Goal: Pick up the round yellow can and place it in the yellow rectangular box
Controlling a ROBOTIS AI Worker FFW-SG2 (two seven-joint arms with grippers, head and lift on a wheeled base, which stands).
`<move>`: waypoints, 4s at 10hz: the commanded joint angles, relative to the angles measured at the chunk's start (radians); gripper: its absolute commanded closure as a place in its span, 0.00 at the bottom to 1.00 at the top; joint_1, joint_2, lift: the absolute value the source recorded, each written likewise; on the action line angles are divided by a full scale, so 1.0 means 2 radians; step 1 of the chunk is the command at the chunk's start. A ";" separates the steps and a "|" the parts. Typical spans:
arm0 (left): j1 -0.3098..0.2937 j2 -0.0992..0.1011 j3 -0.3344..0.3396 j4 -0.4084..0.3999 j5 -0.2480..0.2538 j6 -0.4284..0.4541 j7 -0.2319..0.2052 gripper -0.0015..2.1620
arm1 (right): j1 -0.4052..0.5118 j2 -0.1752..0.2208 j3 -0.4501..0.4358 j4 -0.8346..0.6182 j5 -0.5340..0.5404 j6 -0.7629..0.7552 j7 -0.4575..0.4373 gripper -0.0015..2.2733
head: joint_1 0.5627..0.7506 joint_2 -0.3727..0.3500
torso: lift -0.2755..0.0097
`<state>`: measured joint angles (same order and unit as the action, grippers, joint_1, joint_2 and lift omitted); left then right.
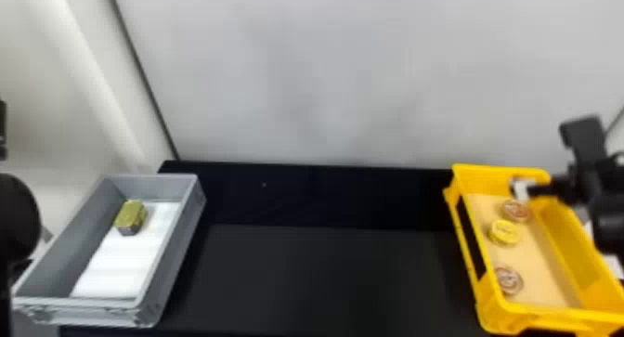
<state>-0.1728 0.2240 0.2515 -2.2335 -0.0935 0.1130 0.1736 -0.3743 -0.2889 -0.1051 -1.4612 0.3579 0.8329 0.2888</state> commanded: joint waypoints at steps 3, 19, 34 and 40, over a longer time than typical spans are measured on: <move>0.000 -0.001 0.000 0.000 0.000 0.003 0.000 0.06 | -0.051 0.000 0.036 -0.137 0.001 -0.021 -0.022 0.01 | 0.70 0.59 | 0.96; -0.003 0.023 0.039 -0.015 -0.009 0.011 -0.005 0.06 | -0.282 -0.059 0.142 -0.260 -0.065 -0.139 -0.185 0.02 | 0.70 0.59 | 0.96; -0.010 0.061 0.086 -0.046 -0.034 0.036 -0.004 0.06 | -0.331 -0.076 0.173 -0.263 -0.070 -0.167 -0.207 0.05 | 0.70 0.59 | 0.96; -0.006 0.062 0.086 -0.047 -0.035 0.036 -0.004 0.05 | -0.332 -0.076 0.172 -0.262 -0.075 -0.174 -0.217 0.06 | 0.70 0.59 | 0.96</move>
<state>-0.1876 0.3480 0.4229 -2.3265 -0.1628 0.1845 0.1657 -1.0394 -0.4403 0.2404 -1.9857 0.2141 0.4875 -0.1378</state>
